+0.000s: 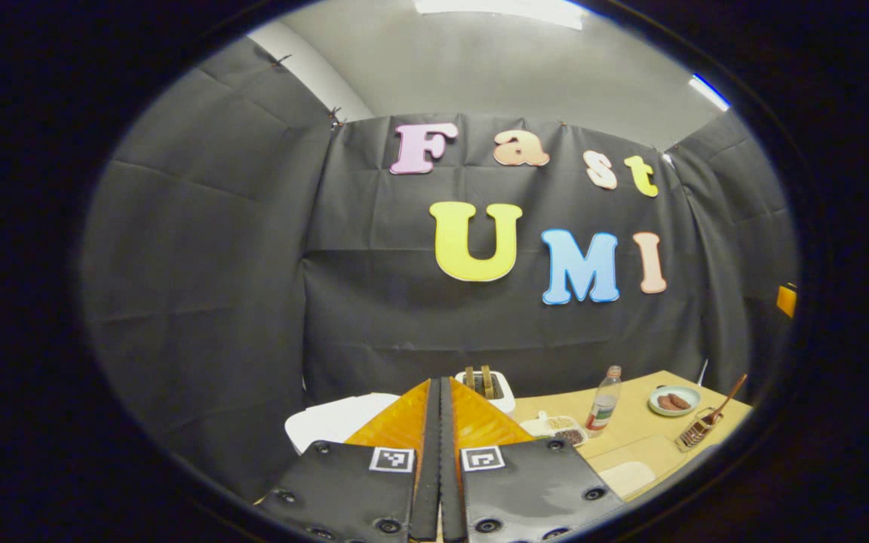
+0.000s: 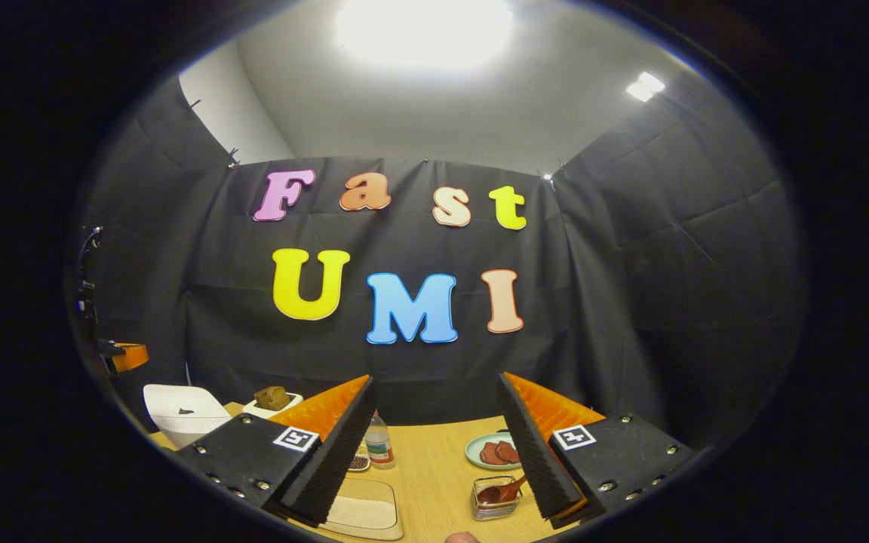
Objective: Close the left gripper, press the button to open the rice cooker; take a wooden spoon from the chopstick holder with the right hand, scoop a spoonful of rice and pour it into the rice cooker, then put the wooden spoon back into the chopstick holder.
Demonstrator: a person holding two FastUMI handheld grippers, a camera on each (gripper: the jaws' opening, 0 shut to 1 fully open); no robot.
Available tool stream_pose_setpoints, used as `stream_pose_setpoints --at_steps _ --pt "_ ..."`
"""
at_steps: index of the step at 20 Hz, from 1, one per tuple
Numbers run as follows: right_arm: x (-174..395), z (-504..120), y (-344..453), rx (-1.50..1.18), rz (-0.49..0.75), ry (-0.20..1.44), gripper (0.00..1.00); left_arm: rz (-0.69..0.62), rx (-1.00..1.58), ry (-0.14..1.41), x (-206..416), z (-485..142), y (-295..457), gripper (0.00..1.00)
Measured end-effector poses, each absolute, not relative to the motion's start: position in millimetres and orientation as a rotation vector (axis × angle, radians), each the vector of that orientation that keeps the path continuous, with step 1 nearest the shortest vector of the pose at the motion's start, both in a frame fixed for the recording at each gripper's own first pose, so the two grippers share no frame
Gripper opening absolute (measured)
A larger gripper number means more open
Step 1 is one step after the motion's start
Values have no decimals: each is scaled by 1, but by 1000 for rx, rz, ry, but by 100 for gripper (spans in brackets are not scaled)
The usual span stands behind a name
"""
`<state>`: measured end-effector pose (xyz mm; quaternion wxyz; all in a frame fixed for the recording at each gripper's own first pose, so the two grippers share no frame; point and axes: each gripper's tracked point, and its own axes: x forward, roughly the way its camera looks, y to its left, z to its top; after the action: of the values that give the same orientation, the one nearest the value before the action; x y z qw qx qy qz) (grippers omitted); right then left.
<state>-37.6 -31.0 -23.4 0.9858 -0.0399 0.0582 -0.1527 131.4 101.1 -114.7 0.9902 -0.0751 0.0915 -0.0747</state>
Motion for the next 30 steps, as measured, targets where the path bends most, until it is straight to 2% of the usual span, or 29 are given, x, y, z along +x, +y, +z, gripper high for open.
stream_pose_setpoints --at_steps 5,8,18,19,20,26,30 --pt "-55 -22 -40 -106 -389 127 97 -180 -165 267 161 -166 99 7" --pt "-62 -20 -47 -139 -422 139 97 -181 -164 328 169 -201 95 12" --pt "-70 -22 -46 -172 -451 154 97 -176 -132 450 172 -278 89 9" --pt "-70 -22 -45 -175 -450 154 97 -177 -128 424 172 -274 89 12" --pt "-70 -21 -45 -177 -449 153 97 -179 -122 435 171 -274 88 9" --pt "-73 -27 -45 -149 -446 155 97 -160 -125 447 173 -276 86 9" --pt "-71 -28 -48 -150 -426 158 97 -130 -59 376 168 -243 94 7"
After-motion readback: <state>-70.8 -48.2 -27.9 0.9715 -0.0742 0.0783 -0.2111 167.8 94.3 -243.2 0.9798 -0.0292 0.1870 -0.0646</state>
